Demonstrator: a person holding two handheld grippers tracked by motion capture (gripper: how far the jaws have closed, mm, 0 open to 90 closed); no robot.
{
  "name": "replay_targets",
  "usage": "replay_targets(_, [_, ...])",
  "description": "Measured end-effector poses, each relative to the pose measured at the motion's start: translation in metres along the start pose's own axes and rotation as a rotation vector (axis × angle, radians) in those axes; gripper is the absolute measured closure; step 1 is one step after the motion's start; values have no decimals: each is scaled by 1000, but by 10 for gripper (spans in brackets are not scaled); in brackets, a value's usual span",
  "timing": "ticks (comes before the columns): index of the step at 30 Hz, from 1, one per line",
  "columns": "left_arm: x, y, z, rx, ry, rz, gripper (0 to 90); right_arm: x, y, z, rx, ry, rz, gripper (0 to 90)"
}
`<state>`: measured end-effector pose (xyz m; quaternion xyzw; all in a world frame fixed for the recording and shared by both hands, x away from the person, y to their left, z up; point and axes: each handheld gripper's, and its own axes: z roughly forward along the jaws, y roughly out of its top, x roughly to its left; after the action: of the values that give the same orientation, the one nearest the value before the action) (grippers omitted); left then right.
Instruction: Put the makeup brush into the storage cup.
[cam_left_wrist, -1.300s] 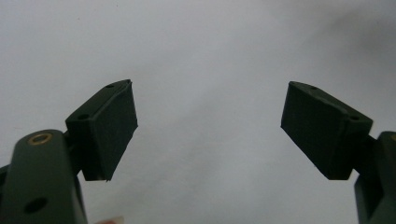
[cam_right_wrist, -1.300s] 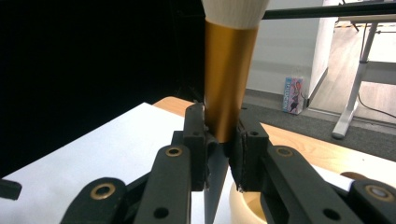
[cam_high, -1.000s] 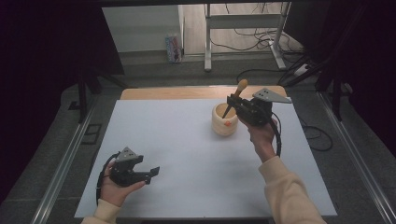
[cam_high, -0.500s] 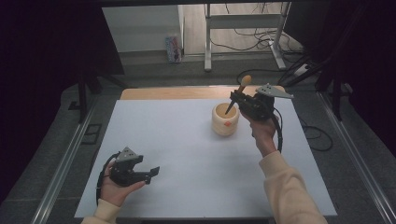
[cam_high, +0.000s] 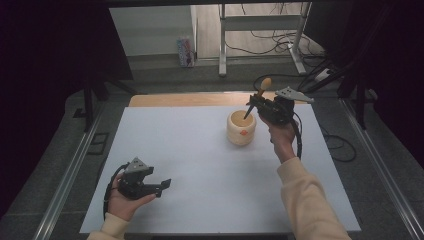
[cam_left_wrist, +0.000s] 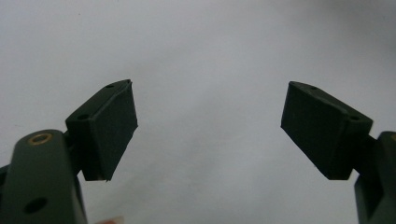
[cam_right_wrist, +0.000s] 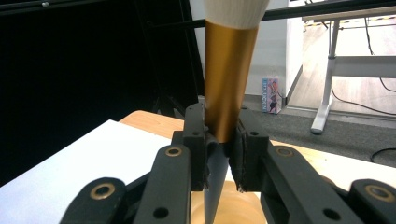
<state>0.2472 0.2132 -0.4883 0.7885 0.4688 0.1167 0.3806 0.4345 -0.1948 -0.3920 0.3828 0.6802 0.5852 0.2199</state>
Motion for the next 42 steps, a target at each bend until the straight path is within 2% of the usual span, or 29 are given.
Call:
replay_targets(13, [1, 0, 0, 3, -2, -1, 189, -8, -14, 21, 60, -29, -8, 775])
replay_targets(30, [1, -1, 1, 12, -6, 8, 189, -6, -27, 31, 130, -37, -36, 773])
replay_targets(42, [1, -1, 2, 17, -7, 11, 188, -6, -35, 36, 159, -36, -60, 773])
